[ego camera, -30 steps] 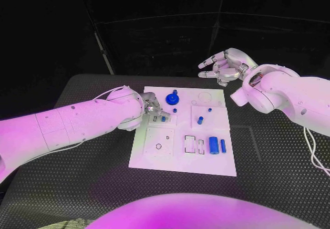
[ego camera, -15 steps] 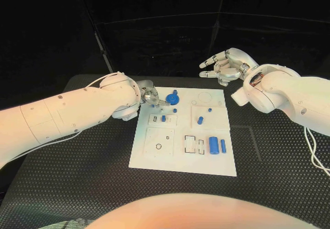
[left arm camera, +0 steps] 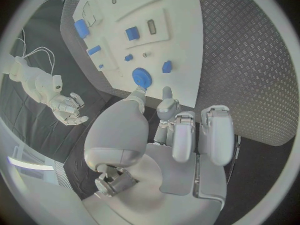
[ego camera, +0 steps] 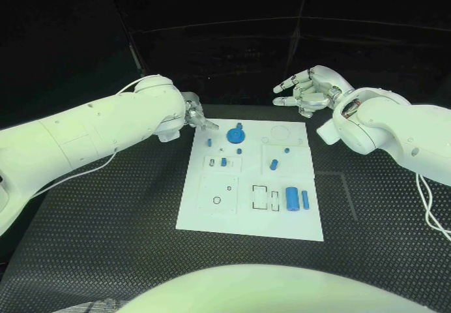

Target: Assemble the parts on the task board

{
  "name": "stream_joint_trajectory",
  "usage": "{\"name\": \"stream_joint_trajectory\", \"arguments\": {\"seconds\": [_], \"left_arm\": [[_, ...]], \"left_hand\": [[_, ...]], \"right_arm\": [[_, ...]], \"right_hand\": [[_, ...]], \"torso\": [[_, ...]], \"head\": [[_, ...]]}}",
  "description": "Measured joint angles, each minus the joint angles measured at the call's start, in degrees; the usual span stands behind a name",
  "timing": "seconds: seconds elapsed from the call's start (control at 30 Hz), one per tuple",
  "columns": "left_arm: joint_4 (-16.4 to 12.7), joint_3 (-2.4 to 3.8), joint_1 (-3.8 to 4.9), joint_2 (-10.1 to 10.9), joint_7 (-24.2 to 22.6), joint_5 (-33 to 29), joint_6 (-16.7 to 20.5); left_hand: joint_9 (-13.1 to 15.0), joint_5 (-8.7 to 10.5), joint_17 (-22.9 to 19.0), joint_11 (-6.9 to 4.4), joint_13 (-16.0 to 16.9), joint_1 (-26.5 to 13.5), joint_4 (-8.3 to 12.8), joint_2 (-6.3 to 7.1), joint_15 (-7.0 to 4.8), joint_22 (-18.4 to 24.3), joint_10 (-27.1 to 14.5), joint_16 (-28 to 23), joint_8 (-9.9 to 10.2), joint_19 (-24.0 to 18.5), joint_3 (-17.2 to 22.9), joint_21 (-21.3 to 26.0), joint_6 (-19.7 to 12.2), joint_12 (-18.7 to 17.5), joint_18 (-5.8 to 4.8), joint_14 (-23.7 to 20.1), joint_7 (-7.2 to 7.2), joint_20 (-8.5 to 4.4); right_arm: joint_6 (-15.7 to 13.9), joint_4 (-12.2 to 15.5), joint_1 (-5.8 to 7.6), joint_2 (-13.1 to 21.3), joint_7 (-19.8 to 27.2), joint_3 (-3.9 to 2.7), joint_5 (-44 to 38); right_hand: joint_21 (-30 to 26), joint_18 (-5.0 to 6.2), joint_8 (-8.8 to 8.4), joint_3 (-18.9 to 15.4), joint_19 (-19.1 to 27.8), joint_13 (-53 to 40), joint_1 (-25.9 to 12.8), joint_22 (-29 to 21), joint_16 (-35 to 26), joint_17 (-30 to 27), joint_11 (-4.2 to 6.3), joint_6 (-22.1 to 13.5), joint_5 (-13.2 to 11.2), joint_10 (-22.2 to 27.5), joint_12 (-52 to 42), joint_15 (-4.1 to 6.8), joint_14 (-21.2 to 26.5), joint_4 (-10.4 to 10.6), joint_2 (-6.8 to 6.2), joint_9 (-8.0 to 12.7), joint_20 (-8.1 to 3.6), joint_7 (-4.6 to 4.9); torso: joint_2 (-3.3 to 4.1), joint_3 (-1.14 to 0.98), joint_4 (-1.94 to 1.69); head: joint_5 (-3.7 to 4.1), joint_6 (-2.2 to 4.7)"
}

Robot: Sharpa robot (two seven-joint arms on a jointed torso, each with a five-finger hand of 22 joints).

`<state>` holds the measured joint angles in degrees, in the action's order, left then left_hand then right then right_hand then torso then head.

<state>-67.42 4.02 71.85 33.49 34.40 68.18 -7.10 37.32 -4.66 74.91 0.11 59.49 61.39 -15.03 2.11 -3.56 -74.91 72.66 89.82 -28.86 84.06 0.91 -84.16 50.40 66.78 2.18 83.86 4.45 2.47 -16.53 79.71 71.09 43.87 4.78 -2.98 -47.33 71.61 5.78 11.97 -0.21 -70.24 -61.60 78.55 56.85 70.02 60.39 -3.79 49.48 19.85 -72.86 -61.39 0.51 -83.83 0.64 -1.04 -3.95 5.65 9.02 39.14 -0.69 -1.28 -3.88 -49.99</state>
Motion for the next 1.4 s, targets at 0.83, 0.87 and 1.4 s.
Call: {"name": "stream_joint_trajectory", "arguments": {"seconds": [0.83, 0.87, 1.4], "left_arm": [[10.4, -1.67, 0.42, -5.8, -0.8, 1.9, -5.5], [10.4, -1.69, 0.42, -5.9, -0.9, 1.9, -5.7], [10.9, -2.52, 0.26, -6.5, -1.7, 2.3, -7.6]], "left_hand": [[-1.8, 0.64, 0.0, 0.20, -0.2, 0.3, -1.5, -0.30, 0.20, 0.0, -0.2, 0.0, 0.9, 0.0, -2.9, 0.0, 1.3, 0.0, 0.00, 0.2, 0.05, 0.40], [-1.8, 0.64, 0.0, 0.20, -0.1, 0.3, -1.5, -0.30, 0.20, 0.0, -0.2, 0.0, 0.9, 0.0, -2.9, 0.0, 1.3, 0.0, 0.01, 0.2, 0.05, 0.40], [-2.3, 0.64, 0.0, 0.20, -0.1, 1.5, -0.8, -1.54, 0.20, 0.0, -0.2, 0.0, 1.1, 0.0, -3.5, 0.0, 2.1, 0.0, 0.00, 0.2, 0.06, 0.40]], "right_arm": [[0.0, 0.0, 0.00, -0.4, 0.0, 0.00, 0.0], [0.0, 0.0, 0.00, -0.4, 0.0, 0.00, 0.0], [0.0, -0.2, 0.00, -0.7, 0.0, 0.00, 0.0]], "right_hand": [[0.0, 0.00, 0.00, 0.0, 0.0, 0.0, 0.0, 0.0, 0.0, 0.0, 0.00, 0.0, 0.3, 0.0, 0.0, 0.00, 0.0, 0.0, 0.00, 0.0, 0.00, 0.00], [0.0, 0.00, 0.00, 0.0, 0.0, 0.0, 0.0, 0.0, 0.0, 0.0, 0.00, 0.0, 0.3, 0.0, 0.0, 0.00, 0.0, 0.0, 0.00, 0.0, 0.00, 0.00], [0.0, 0.00, 0.23, 0.0, 0.0, 0.0, 0.0, 0.0, 0.0, 0.0, 0.00, 0.0, 0.5, 0.0, 0.0, 0.00, 0.0, 0.0, 0.00, 0.0, 0.00, 0.00]], "torso": [[0.05, 0.07, 0.01], [0.04, 0.07, -0.01], [0.02, 0.04, -0.05]], "head": [[-0.27, 0.01], [-0.27, 0.01], [-0.19, 0.01]]}}
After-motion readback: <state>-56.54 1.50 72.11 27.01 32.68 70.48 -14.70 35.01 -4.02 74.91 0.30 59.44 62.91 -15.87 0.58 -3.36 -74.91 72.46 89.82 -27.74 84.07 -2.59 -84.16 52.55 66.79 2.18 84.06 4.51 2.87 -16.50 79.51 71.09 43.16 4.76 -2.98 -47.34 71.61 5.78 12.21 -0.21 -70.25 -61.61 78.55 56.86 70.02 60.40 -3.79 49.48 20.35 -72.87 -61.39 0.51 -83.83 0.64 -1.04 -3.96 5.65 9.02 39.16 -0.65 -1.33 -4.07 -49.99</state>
